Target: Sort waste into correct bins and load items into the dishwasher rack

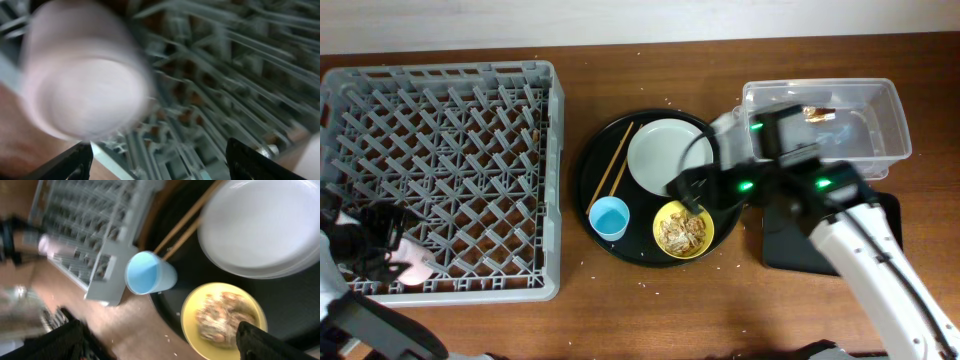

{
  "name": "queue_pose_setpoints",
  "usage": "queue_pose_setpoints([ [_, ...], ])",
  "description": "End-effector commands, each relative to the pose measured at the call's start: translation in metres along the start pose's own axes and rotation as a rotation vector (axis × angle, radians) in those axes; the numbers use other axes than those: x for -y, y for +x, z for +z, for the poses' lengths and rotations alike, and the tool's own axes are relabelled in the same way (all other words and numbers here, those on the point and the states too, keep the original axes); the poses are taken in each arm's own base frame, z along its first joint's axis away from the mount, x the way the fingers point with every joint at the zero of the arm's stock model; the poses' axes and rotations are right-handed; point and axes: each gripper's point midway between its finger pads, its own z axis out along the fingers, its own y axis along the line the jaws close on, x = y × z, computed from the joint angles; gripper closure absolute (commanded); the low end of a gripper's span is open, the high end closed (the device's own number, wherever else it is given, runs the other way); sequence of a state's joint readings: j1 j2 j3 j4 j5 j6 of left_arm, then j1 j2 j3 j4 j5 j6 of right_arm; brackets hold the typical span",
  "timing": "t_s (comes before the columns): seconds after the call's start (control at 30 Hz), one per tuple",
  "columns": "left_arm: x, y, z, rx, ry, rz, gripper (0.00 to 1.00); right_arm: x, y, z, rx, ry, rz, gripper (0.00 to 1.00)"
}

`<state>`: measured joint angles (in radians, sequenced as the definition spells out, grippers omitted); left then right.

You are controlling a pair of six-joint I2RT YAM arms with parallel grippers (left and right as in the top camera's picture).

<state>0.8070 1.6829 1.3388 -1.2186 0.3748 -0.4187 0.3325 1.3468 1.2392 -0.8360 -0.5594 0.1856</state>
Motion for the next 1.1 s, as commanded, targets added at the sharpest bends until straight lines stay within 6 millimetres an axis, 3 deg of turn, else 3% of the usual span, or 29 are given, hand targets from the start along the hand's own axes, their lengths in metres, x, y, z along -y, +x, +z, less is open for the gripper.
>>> queue_pose_setpoints([
  [0.0, 0.086, 0.038, -0.068, 0.163, 0.184, 0.518, 0.16, 0.004, 0.015, 0.051, -0.064, 0.233, -0.079, 0.18],
  [0.03, 0.101, 0.058, -0.076, 0.187, 0.200, 0.622, 0.16, 0.007, 0.022, 0.070, -0.099, 0.266, -0.057, 0.26],
  [0.07, 0.118, 0.091, -0.082, 0.222, 0.181, 0.758, 0.16, 0.000, 0.039, 0.103, -0.188, 0.208, -0.062, 0.30],
  [0.13, 0.135, 0.139, -0.083, 0.216, 0.179, 0.927, 0.15, 0.004, 0.055, 0.141, -0.261, 0.187, -0.054, 0.37],
  [0.2, 0.144, 0.163, -0.077, 0.159, 0.215, 0.976, 0.13, 0.014, 0.052, 0.168, -0.247, 0.186, -0.033, 0.37],
  [0.23, 0.149, 0.174, -0.078, 0.121, 0.266, 0.988, 0.05, 0.017, 0.052, 0.177, -0.244, 0.184, -0.034, 0.41],
  [0.3, 0.155, 0.185, -0.080, 0.077, 0.335, 1.001, 0.01, 0.031, 0.055, 0.190, -0.256, 0.198, -0.013, 0.73],
  [0.33, 0.158, 0.191, -0.082, 0.055, 0.370, 1.011, 0.01, 0.033, 0.052, 0.184, -0.257, 0.182, 0.027, 0.95],
  [0.4, 0.173, 0.209, -0.091, 0.004, 0.505, 1.061, 0.01, 0.015, 0.030, 0.152, -0.223, 0.019, 0.060, 0.96],
  [0.43, 0.183, 0.223, -0.100, -0.040, 0.612, 1.086, 0.01, -0.017, 0.004, 0.109, -0.144, -0.186, -0.020, 0.96],
  [0.47, 0.191, 0.236, -0.109, -0.095, 0.711, 1.103, 0.01, -0.035, -0.011, 0.074, -0.074, -0.300, -0.079, 0.96],
  [0.53, 0.201, 0.268, -0.135, -0.277, 0.946, 1.115, 0.01, -0.069, -0.037, -0.020, 0.120, -0.502, -0.221, 0.96],
  [0.6, 0.201, 0.289, -0.152, -0.399, 1.064, 1.119, 0.01, -0.097, -0.037, -0.066, 0.196, -0.635, -0.324, 0.96],
  [0.63, 0.200, 0.303, -0.157, -0.457, 1.099, 1.137, 0.01, -0.111, -0.034, -0.078, 0.205, -0.710, -0.378, 0.96],
  [0.8, 0.186, 0.385, -0.169, -0.729, 1.200, 1.321, 0.05, -0.110, -0.035, -0.076, 0.196, -0.728, -0.376, 0.96],
  [0.93, 0.179, 0.426, -0.171, -0.810, 1.248, 1.476, 0.11, -0.121, -0.033, -0.072, 0.197, -0.742, -0.421, 0.96],
  [0.97, 0.175, 0.434, -0.168, -0.829, 1.230, 1.491, 0.16, -0.119, -0.037, -0.070, 0.215, -0.713, -0.428, 0.96],
  [1.07, 0.171, 0.443, -0.167, -0.862, 1.227, 1.504, 0.21, -0.121, -0.043, -0.073, 0.250, -0.711, -0.472, 0.96],
])
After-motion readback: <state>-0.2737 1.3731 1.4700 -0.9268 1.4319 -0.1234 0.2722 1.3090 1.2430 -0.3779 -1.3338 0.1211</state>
